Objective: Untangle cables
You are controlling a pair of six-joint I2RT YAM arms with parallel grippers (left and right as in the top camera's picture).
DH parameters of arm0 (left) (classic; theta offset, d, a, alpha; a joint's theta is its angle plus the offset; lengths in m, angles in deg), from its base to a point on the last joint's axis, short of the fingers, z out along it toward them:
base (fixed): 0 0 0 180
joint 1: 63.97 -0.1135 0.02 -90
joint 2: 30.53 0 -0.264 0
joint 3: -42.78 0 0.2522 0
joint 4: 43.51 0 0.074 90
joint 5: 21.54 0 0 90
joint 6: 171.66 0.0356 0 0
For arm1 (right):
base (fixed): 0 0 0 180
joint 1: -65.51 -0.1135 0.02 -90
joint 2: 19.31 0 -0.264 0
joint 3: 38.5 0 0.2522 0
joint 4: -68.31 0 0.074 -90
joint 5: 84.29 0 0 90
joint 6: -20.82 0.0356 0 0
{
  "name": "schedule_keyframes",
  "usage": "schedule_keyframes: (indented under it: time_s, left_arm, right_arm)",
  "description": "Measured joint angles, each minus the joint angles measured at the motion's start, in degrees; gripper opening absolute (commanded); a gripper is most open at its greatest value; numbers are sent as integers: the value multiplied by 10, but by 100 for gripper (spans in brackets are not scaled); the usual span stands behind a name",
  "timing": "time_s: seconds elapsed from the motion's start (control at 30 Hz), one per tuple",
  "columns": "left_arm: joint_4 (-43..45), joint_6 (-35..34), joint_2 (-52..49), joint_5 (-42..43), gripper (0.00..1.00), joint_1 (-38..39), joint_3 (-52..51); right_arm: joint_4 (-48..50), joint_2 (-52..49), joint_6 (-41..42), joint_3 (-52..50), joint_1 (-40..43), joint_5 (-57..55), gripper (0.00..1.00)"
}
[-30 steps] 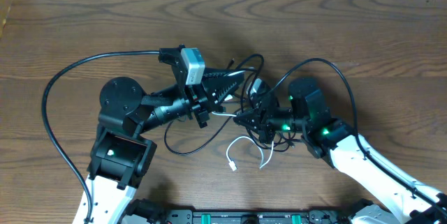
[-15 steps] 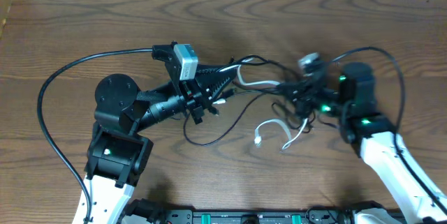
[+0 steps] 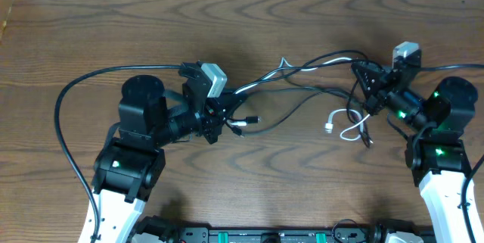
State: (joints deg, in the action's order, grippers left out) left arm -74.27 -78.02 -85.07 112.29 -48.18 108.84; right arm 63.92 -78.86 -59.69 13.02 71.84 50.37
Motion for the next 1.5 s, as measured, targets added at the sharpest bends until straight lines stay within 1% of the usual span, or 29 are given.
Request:
schedule_keyframes:
  time_s: [0.07,0.17,0.4,0.7,0.77,0.83,0.87,0.9,0.93,0.97,1.0,1.07,1.17,1.4,1.5]
  left_arm:
    - [-19,19,-6,-38,8,0,0]
    - [-26,36,-21,-93,8,0,0]
    - [-26,52,-67,-212,8,2,0]
    - [-28,54,-99,-264,8,4,0]
    - [-29,54,-100,-269,9,4,0]
    - [-31,54,-100,-279,17,4,0]
    - [-32,54,-100,-284,26,3,0]
    - [-34,53,-100,-289,31,2,0]
    - [-36,52,-100,-294,33,1,0]
    - [-37,53,-100,-298,40,0,0]
    - [-38,53,-100,-301,49,0,0]
    - [-42,57,-100,-307,61,0,0]
    - [-52,54,-100,-309,64,0,0]
    - [-66,54,-100,-325,67,0,0]
    - [-75,54,-100,-329,71,0,0]
  right_arm:
    - [14,2,-1,0,0,2,1]
    - [17,2,-3,0,0,5,1]
    - [18,2,-8,0,0,11,1]
    - [8,2,-9,0,0,12,1]
    - [0,1,-9,0,0,12,6]
    - [-7,1,-11,0,0,9,10]
    - [-9,1,-10,0,0,7,16]
    - [-11,1,-10,0,1,3,21]
    - [-13,1,-11,0,2,-1,28]
    - [-14,1,-10,0,3,-3,35]
    - [-14,1,-11,0,5,-6,46]
    - [-14,1,-10,0,6,-10,52]
    - [-14,1,-8,0,6,-12,56]
    - [-38,1,-8,0,6,-12,61]
    - [-60,1,-8,0,6,-14,62]
